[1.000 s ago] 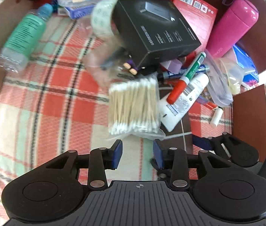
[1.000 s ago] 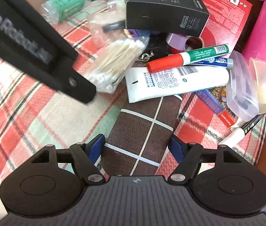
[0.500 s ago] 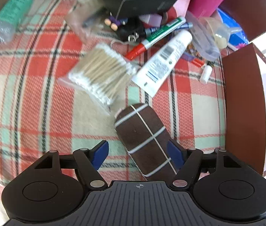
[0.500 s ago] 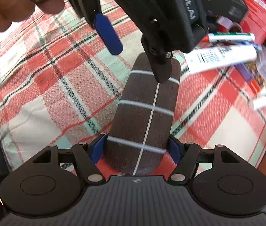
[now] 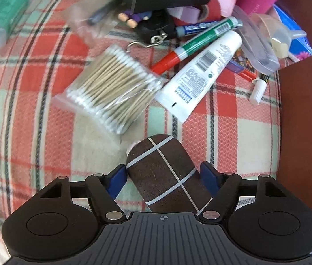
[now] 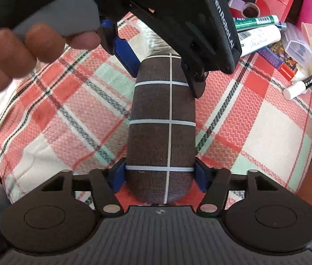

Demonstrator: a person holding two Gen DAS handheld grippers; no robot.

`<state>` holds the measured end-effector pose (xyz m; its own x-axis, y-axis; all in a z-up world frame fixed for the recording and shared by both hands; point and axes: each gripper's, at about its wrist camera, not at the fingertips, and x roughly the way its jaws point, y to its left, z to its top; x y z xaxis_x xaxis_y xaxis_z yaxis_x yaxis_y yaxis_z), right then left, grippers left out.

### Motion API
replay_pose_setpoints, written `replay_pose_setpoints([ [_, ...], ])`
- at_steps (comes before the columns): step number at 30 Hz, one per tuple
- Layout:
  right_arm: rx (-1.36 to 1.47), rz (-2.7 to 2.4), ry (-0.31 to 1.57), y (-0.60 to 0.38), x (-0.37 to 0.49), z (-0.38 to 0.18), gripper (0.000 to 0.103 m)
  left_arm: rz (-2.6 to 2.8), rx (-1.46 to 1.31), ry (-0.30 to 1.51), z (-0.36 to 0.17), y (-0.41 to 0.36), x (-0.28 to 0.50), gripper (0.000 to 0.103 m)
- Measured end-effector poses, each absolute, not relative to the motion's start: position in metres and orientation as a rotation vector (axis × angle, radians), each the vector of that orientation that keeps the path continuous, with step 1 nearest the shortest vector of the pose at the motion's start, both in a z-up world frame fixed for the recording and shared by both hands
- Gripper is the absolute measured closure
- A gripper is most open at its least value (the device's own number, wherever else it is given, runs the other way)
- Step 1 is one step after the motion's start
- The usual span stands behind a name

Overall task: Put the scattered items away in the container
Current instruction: 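Carry the brown pouch in the right tool over the cardboard box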

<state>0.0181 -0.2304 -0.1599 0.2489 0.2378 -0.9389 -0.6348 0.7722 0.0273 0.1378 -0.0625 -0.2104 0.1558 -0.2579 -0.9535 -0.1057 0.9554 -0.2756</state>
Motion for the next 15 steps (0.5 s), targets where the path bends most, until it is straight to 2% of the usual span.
replay_pose_setpoints([
  [4, -0.383, 0.63, 1.177, -0.241, 0.013, -0.156, 0.037, -0.09, -0.348, 1.424, -0.213, -0.051, 0.13, 0.027],
  [6, -0.365, 0.63, 1.176, -0.248, 0.014, -0.155, 0.037, -0.068, -0.372, 1.44, -0.22, -0.047, 0.131, 0.011],
  [10, -0.345, 0.623, 1.173, -0.259, 0.017, -0.152, 0.035, -0.058, -0.37, 1.45, -0.226, -0.047, 0.135, 0.008],
  [11, -0.335, 0.62, 1.175, -0.262, 0.018, -0.152, 0.035, -0.063, -0.351, 1.446, -0.225, -0.05, 0.135, 0.009],
  [12, -0.337, 0.619, 1.176, -0.265, 0.018, -0.15, 0.035, -0.079, -0.341, 1.436, -0.223, -0.052, 0.135, 0.013],
  [14, -0.344, 0.615, 1.179, -0.27, 0.016, -0.145, 0.036, -0.116, -0.338, 1.42, -0.218, -0.054, 0.135, 0.031],
  [15, -0.345, 0.614, 1.181, -0.272, 0.015, -0.142, 0.036, -0.125, -0.343, 1.419, -0.214, -0.055, 0.134, 0.031],
])
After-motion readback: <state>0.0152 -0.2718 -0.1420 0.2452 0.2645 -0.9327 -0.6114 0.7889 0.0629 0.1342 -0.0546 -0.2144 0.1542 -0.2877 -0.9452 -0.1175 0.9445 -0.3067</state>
